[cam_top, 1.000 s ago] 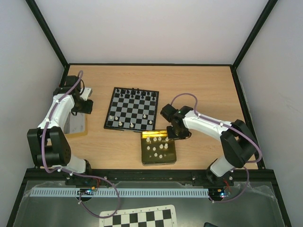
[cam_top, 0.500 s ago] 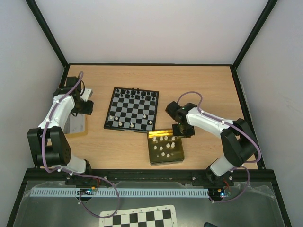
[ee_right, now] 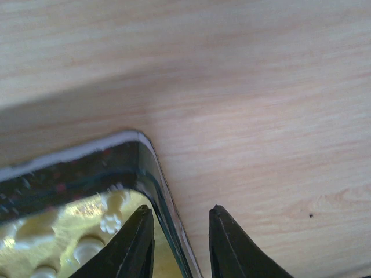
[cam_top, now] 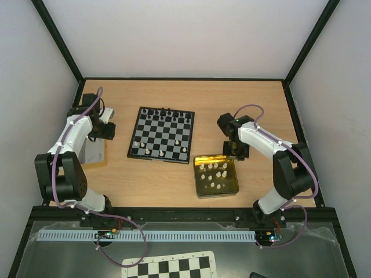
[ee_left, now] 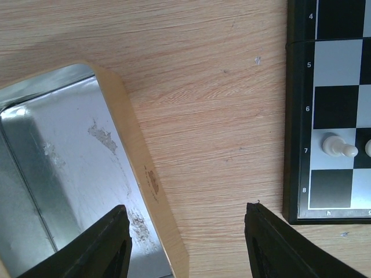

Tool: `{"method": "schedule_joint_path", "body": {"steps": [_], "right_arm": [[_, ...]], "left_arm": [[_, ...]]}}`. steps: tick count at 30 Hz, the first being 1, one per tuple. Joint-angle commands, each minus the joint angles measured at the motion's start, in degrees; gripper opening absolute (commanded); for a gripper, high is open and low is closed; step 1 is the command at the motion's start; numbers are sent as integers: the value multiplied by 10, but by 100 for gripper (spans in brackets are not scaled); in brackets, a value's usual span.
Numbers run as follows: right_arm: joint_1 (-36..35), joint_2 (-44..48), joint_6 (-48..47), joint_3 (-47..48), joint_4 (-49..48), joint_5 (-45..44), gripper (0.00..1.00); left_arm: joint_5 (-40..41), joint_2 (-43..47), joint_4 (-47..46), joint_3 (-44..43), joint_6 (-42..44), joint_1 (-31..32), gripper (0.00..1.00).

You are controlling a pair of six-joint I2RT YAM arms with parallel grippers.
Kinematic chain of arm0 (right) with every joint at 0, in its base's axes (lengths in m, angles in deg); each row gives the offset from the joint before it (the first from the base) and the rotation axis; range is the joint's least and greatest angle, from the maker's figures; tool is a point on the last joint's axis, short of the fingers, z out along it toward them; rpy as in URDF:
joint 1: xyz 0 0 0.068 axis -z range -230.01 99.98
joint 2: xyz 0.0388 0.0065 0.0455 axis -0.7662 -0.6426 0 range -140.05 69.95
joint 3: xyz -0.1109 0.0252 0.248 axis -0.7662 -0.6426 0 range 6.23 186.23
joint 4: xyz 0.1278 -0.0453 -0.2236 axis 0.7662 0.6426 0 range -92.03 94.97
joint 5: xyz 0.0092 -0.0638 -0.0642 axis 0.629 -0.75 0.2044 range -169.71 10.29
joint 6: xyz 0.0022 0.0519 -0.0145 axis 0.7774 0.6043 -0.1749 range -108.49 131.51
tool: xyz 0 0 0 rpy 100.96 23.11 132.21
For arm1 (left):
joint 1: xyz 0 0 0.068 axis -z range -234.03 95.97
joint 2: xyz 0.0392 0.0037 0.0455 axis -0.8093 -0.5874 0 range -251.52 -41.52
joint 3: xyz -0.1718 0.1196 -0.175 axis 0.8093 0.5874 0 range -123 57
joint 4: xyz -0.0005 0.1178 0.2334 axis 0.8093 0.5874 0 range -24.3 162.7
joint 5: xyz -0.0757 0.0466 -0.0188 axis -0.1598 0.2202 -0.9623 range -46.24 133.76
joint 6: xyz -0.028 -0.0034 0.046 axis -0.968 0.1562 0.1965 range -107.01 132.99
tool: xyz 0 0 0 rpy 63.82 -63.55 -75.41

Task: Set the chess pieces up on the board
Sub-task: Move the storage box to the center of the board.

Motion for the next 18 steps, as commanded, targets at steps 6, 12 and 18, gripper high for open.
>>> {"method": "schedule_joint_path", "body": {"steps": [6, 12, 18], "right_arm": [[17, -83, 1, 76, -6, -37, 25], [31, -96, 9, 80, -22, -50, 25], [72, -106, 13, 86, -31, -57, 25]], "left_arm": [[-13, -18, -7, -3, -1, -2, 55], [-3, -13, -9, 3, 4, -3, 56], [-6, -7, -11, 15, 5, -3, 56]]}}
